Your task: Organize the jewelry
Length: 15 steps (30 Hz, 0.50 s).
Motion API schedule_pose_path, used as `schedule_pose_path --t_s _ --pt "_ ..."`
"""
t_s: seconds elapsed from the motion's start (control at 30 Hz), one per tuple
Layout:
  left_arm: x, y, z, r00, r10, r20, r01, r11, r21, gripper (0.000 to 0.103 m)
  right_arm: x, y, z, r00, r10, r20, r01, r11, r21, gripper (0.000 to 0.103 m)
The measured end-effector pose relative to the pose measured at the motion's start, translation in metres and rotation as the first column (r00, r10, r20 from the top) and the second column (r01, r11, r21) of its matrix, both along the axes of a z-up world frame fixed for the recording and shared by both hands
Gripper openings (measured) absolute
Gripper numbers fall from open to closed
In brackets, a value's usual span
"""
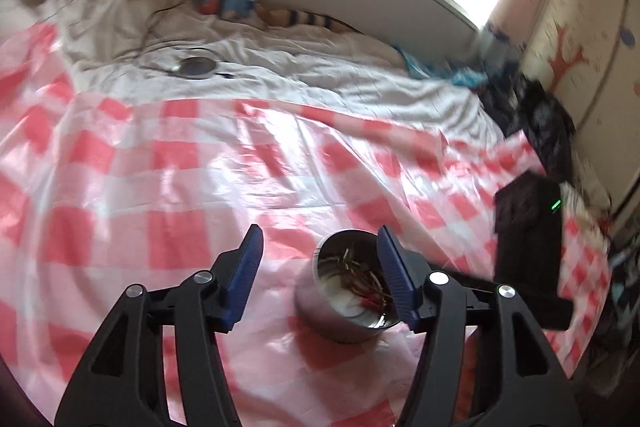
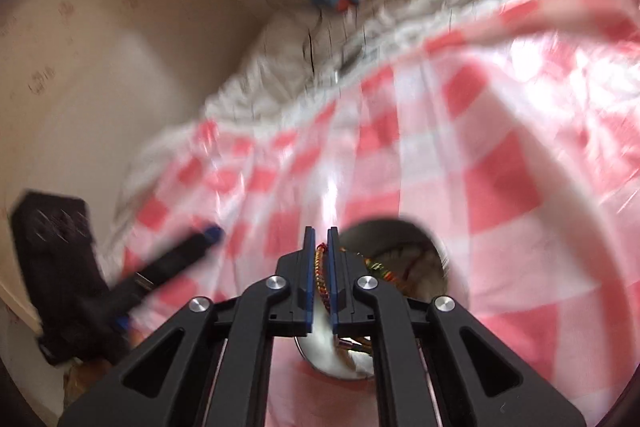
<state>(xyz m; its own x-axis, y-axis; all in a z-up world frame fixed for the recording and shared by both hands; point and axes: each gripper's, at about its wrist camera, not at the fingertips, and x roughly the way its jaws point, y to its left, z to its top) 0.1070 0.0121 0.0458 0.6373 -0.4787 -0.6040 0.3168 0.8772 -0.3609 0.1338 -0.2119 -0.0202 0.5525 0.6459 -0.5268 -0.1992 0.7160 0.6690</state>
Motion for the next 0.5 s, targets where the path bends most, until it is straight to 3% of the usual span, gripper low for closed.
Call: schedule_pose_path --t_s 0.03,0.07,0.13,0.3,0.37,0.5 --pt "-0.003 0.010 -0.001 1.000 0.025 -0.017 -0.025 1.000 -0.019 0.061 -0.002 0.006 -0.001 1.000 -0.002 0.006 0.003 0.999 -0.039 0.020" --pt "-0.006 0.019 -0.002 0.998 0.042 -0.035 -0.043 0.999 -0.033 0.061 -0.005 0.009 0.002 1.000 0.002 0.017 -0.001 0.999 -0.055 0.038" --pt "-0.020 0.031 -0.004 0.996 0.064 -0.056 -0.066 0.997 -0.036 0.061 -0.014 0.007 0.014 0.998 -0.022 0.061 0.025 0.998 -0.055 0.054" --pt "-0.069 0.036 -0.006 0.996 0.072 -0.044 -0.071 0.997 0.029 0.067 -0.061 -0.013 0.058 0.979 -0.080 0.186 0.087 0.996 -0.028 0.059" --pt "-0.089 0.029 -0.009 0.996 0.068 -0.053 -0.065 0.996 0.058 0.069 -0.089 -0.019 0.063 0.975 -0.096 0.199 0.110 0.992 -0.061 0.067" --pt "-0.124 0.018 -0.012 0.997 0.050 -0.051 -0.046 0.997 0.064 0.073 -0.137 -0.021 0.071 0.976 -0.112 0.189 0.148 0.971 -0.186 0.072"
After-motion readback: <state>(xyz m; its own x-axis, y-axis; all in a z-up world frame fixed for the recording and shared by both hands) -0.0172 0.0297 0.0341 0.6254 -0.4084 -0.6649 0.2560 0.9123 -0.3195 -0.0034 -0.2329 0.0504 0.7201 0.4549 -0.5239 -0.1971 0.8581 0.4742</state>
